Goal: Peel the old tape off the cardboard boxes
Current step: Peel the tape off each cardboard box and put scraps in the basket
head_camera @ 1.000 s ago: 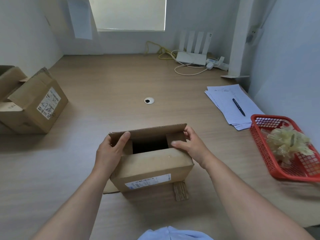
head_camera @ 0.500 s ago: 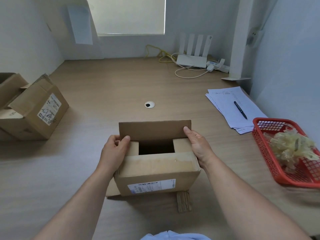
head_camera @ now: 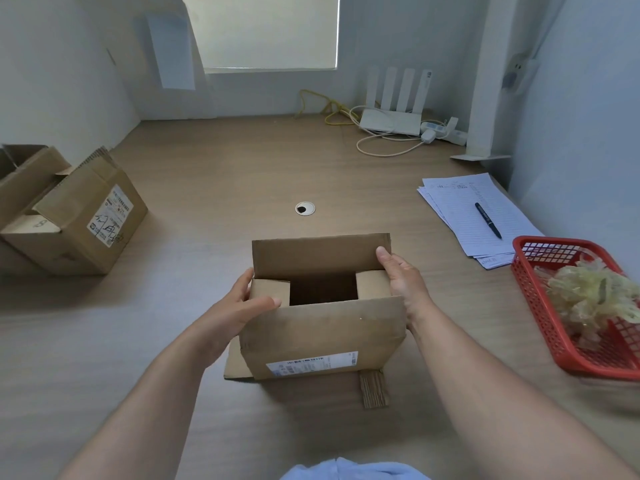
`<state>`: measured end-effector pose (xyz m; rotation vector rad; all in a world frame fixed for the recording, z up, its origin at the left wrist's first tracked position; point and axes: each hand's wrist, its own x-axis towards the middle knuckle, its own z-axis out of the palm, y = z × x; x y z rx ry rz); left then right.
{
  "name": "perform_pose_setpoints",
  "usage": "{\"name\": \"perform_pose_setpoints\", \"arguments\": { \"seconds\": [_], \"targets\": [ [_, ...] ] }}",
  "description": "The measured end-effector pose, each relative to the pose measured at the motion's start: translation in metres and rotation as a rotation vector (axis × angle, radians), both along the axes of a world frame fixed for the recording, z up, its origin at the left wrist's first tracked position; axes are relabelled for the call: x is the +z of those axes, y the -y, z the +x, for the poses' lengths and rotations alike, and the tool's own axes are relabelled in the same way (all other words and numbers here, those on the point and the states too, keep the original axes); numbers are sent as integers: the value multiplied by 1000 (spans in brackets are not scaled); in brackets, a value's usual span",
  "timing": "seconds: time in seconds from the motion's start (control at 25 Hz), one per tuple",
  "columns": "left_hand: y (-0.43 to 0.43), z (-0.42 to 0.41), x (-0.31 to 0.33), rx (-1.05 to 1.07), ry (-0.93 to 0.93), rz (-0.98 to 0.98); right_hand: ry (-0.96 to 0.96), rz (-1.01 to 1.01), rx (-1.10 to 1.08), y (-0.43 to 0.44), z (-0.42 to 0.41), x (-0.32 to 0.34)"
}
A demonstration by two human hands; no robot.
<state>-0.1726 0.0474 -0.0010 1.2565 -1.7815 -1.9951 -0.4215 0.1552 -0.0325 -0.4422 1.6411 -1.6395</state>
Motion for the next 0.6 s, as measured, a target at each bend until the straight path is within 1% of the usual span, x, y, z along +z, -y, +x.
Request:
{"name": "perform_pose_setpoints", "arguments": {
  "seconds": [0.08, 0.12, 0.2, 0.28, 0.36, 0.44, 0.56, 0.6],
  "targets": [
    [0, 11, 5, -86, -83, 55, -49, 23, -14, 4, 2, 0],
    [-1, 16, 6, -119, -80, 66, -65, 28, -35, 5, 3, -1],
    [-5, 22, 3, -193, 31, 37, -56, 29, -89, 6, 3, -4],
    [-17, 22, -6, -245, 183, -79, -65, 28, -102, 6, 4, -4],
    [-26, 18, -15, -135, 234, -193, -164, 54, -72, 8, 6, -2],
    [-30, 15, -19, -13, 212, -256, -342, 195, -37, 10, 9, 4],
    [-28, 11, -18, 8, 232, -346, -607, 573, 97, 2, 18, 13],
    [-26, 9, -18, 25, 249, -367, -666, 658, 150, -2, 24, 17]
  ]
}}
